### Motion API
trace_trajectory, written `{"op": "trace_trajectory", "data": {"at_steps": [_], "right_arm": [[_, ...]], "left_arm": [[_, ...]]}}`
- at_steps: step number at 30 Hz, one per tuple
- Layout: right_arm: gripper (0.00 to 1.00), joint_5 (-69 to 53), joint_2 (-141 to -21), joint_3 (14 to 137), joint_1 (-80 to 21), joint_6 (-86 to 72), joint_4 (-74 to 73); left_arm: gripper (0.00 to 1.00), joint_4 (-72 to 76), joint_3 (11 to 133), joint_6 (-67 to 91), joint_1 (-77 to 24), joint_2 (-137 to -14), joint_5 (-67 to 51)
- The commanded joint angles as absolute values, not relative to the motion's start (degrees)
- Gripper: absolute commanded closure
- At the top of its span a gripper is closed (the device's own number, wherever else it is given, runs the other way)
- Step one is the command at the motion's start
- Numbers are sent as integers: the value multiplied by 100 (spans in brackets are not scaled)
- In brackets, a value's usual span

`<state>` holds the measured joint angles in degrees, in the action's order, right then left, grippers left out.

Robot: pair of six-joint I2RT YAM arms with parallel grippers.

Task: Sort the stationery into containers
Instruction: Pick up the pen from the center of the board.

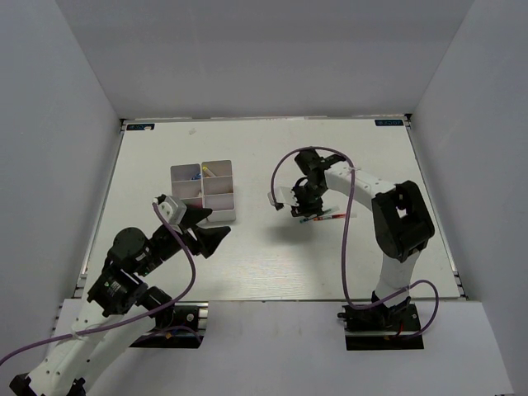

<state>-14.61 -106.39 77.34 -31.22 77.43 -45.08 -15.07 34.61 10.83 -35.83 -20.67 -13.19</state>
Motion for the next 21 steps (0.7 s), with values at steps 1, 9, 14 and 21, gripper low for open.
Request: {"op": "trace_trajectory", "data": {"at_steps": [1,9,14,21], "right_arm": [[49,-1310,-10679,7673,-3129,8051,-4650],[50,-1187,-10802,7401,-3190,7893,-4439],[53,-1046,-10889,7208,-3252,7752,-4149],[79,-826,-11153,7155,-3401,7602,-3964]], "left_arm": [[19,-1582,3656,1063,-3560,-2048,-1283],[19,-1582,3656,1063,-3560,-2048,-1336],[19,-1582,3656,1063,-3560,-2048,-1336],[19,-1582,3656,1063,-3560,-1996,-1336]]}}
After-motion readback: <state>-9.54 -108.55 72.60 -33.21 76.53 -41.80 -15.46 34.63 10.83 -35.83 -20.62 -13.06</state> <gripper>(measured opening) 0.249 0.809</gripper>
